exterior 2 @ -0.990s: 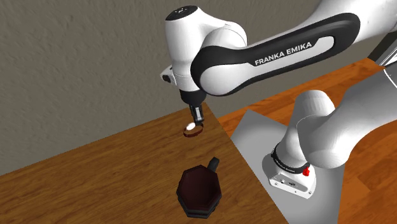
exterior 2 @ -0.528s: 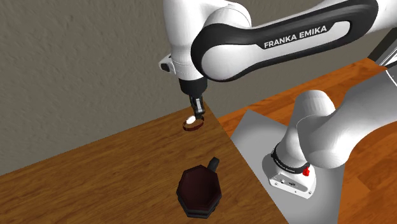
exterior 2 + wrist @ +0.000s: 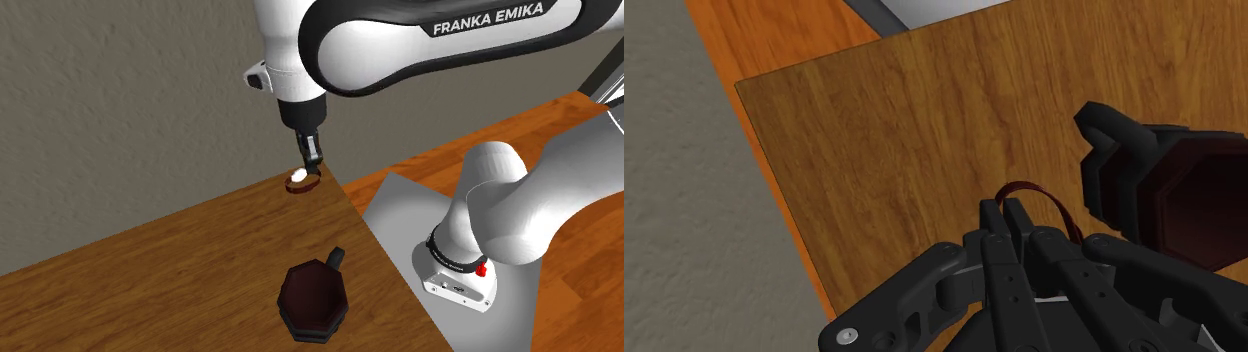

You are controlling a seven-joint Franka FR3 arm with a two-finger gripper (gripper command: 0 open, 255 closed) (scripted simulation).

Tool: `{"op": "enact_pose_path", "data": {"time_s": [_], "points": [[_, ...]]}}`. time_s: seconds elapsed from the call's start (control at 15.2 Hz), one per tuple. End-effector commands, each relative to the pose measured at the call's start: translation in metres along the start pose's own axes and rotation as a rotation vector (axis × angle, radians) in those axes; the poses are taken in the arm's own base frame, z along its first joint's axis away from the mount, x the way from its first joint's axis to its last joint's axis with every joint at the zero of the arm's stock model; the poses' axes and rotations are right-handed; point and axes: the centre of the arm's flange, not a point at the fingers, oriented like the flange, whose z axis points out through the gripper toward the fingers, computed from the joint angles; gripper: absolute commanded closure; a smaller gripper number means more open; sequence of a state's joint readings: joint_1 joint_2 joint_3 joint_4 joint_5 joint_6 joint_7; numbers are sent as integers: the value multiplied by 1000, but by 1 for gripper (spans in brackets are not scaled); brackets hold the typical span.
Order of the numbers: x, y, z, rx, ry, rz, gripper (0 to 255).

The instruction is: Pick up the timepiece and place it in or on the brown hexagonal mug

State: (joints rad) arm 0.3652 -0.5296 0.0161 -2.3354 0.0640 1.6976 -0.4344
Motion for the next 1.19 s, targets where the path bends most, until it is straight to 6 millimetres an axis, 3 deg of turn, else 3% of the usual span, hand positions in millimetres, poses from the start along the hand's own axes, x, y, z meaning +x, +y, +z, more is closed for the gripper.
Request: {"op": "enact_pose_path", "data": {"time_s": [0.0, 0.07, 0.92, 1.12], "points": [[-1, -1, -9, 0, 0, 0, 255], [-1, -1, -12, 0, 0, 0, 255], [1, -172, -14, 0, 0, 0, 255], [2, -170, 1, 0, 0, 0, 255]]}}
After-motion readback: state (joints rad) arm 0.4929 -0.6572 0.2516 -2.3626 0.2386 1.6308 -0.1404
